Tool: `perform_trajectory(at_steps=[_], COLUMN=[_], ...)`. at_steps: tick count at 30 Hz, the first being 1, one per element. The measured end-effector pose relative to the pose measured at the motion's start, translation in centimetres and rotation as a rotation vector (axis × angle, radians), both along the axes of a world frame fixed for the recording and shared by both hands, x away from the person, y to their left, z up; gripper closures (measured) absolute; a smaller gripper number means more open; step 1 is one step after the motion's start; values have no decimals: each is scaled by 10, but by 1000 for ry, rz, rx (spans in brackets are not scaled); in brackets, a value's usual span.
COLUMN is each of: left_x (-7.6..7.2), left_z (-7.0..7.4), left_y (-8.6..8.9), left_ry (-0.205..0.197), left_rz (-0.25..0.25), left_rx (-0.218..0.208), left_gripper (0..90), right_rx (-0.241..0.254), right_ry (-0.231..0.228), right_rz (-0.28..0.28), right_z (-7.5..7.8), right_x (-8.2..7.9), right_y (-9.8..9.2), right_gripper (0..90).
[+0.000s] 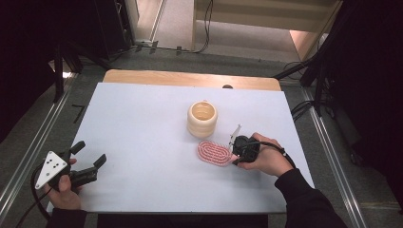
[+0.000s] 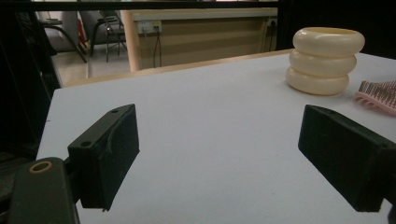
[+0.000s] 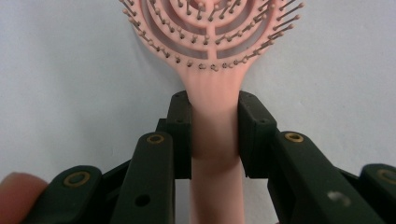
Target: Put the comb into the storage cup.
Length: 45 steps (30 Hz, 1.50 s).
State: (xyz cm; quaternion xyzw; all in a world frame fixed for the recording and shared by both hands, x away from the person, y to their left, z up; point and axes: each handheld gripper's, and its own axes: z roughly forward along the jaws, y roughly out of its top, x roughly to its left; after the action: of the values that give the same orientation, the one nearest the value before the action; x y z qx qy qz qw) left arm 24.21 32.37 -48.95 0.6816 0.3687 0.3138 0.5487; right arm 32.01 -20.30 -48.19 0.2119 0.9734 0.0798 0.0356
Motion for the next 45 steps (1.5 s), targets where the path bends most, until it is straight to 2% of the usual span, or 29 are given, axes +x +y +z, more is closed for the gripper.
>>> perform_trajectory(at_steps=[2, 5, 7, 8, 11, 13, 19, 20, 21, 24, 26, 30, 33, 45], left_x=[0, 0, 0, 0, 0, 0, 0, 0, 0, 0, 0, 0, 0, -1], left_z=[0, 0, 0, 0, 0, 0, 0, 0, 0, 0, 0, 0, 0, 0], left_y=[0, 0, 1, 1, 1, 1, 1, 1, 1, 1, 1, 0, 1, 0], left_ry=[0, 0, 0, 0, 0, 0, 0, 0, 0, -1, 0, 0, 0, 0], left_rz=[0, 1, 1, 1, 2, 2, 3, 3, 3, 3, 4, 3, 3, 3], left_rx=[-1, -1, 0, -1, -1, -2, -1, -1, -1, -1, -2, 0, -1, 8], left_gripper=[133, 132, 133, 132, 133, 132, 133, 132, 133, 133, 133, 133, 133, 132], right_rx=[-4, 34, 37, 59, 61, 87, 122, 124, 150, 173, 181, 185, 212, 234], right_ry=[0, -19, -17, -18, -27, -27, -49, -50, -54, -59, -62, -62, -63, -78], right_rz=[-20, 5, -5, 4, 2, -23, -24, -41, -51, -49, -61, -43, -47, -42], right_z=[1, 0, 0, -1, 0, 1, 7, 8, 9, 10, 11, 11, 12, 18], right_x=[-2, -3, -3, -3, -5, -6, -9, -10, -11, -12, -14, -14, -14, -17], right_y=[0, -5, -6, -8, -9, -10, -16, -16, -19, -20, -20, -20, -19, -16], right_gripper=[675, 676, 676, 676, 676, 677, 677, 677, 677, 677, 677, 676, 676, 677])
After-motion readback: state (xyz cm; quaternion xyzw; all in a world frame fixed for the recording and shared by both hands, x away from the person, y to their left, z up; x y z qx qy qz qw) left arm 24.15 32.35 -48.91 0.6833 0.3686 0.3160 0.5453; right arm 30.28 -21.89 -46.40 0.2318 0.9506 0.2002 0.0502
